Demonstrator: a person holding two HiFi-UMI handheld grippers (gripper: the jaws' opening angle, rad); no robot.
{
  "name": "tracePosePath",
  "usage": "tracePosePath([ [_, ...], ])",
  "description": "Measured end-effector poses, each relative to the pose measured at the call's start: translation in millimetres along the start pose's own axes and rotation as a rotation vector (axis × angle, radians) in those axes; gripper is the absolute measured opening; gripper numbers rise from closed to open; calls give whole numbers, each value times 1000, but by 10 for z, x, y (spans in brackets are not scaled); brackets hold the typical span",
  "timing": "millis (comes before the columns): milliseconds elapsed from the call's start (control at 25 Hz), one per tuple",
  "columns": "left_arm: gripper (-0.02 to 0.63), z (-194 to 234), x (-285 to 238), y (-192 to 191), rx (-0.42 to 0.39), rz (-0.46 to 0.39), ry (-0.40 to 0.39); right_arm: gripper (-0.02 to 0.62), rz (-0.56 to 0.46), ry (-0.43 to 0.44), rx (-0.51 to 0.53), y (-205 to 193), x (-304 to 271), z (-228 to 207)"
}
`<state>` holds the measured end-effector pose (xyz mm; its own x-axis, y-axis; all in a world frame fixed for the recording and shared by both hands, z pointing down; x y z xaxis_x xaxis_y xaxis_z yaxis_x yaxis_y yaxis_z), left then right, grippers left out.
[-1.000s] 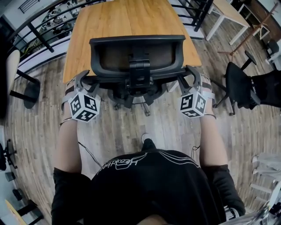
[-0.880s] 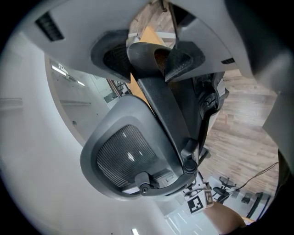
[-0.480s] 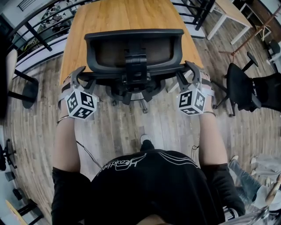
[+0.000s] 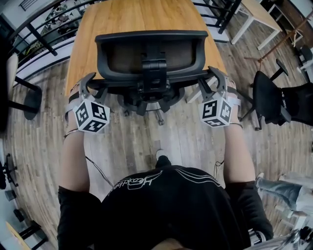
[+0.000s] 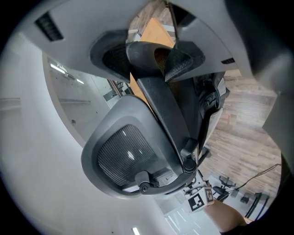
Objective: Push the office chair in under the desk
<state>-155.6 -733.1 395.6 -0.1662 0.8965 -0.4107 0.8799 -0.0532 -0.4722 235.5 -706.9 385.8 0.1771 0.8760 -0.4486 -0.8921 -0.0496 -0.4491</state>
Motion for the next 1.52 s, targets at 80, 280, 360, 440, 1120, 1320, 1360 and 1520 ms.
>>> tracePosePath([
  [80,249,1,-5,2,0,0,-4,252,7,1,4,2,-5,-5],
  [280,249,-2,-5,0,25,-14,-24,258,9,54,-48,14,-10,-32],
  [360,277,-6,46,-2,77,-32,-30,266,5,84,-99,25,21,-59],
  [440,291,-2,152,-17,132,-45,-46,276,-10,82,-164,27,124,-96],
  [1120,290,-580,2405,40,876,-425,-428,275,-395,337,-944,475,2266,953],
  [1320,203,-940,2829,267,1042,-569,-613,212,-553,437,-995,709,2882,1289],
  [1360,160,-988,2926,297,1071,-589,-635,185,-587,458,-1000,755,2997,1324],
  [1520,39,-1120,3325,424,1184,-671,-713,74,-703,550,-995,887,3394,1397],
])
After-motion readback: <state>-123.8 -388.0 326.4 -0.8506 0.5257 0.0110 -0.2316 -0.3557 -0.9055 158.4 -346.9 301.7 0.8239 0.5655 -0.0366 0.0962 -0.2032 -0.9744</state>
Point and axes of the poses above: the fingertips, and each gripper's own axes: x backward along the fingers, z to its left, y out of its top, the point moved 10 cm from there along x, backward along the fingers, and after that the axes turned 7 degrees about y, right-handed, at the moved point
